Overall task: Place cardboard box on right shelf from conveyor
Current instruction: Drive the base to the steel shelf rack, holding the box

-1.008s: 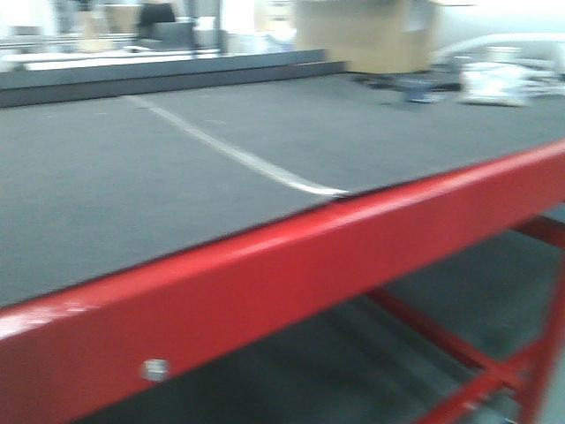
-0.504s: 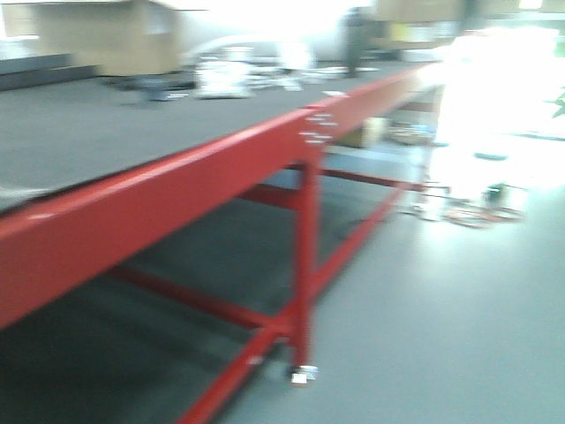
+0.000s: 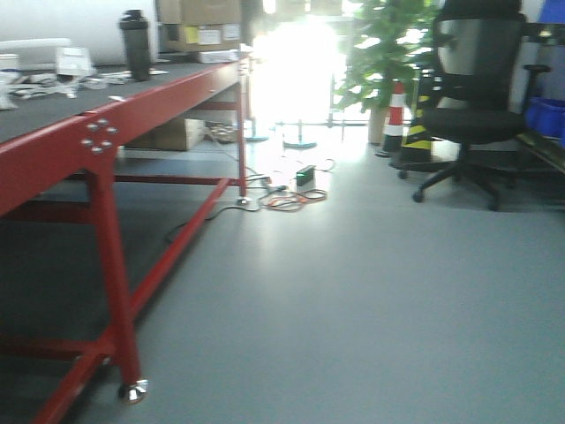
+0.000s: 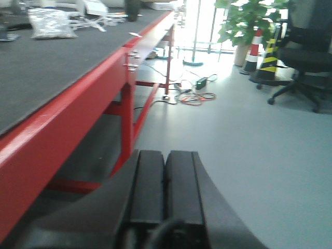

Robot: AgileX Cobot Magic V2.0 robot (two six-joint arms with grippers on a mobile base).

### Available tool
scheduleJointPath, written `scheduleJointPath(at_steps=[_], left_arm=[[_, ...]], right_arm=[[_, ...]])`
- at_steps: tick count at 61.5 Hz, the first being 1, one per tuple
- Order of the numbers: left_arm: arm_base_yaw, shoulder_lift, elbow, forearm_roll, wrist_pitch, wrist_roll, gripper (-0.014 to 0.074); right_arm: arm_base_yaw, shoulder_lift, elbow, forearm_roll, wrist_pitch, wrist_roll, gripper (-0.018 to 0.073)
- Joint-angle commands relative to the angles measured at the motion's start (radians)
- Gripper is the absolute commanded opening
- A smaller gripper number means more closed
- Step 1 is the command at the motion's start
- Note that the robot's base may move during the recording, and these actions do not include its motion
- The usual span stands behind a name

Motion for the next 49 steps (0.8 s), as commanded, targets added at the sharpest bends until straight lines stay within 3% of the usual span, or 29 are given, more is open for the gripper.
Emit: scheduleJointPath(at_steps=[1,49], left_arm=[[-0.001,-0.005,0.006,-0.006,-0.085,0.000,-0.0116],[-0.001,-0.005,0.006,-0.006,-0.085,0.000,-0.0116]], right_arm=[[-0.006,0.012,-0.028,0.004,-0.097,-0.011,0.0058],[-0.006,0.012,-0.028,0.004,-0.097,-0.011,0.0058]])
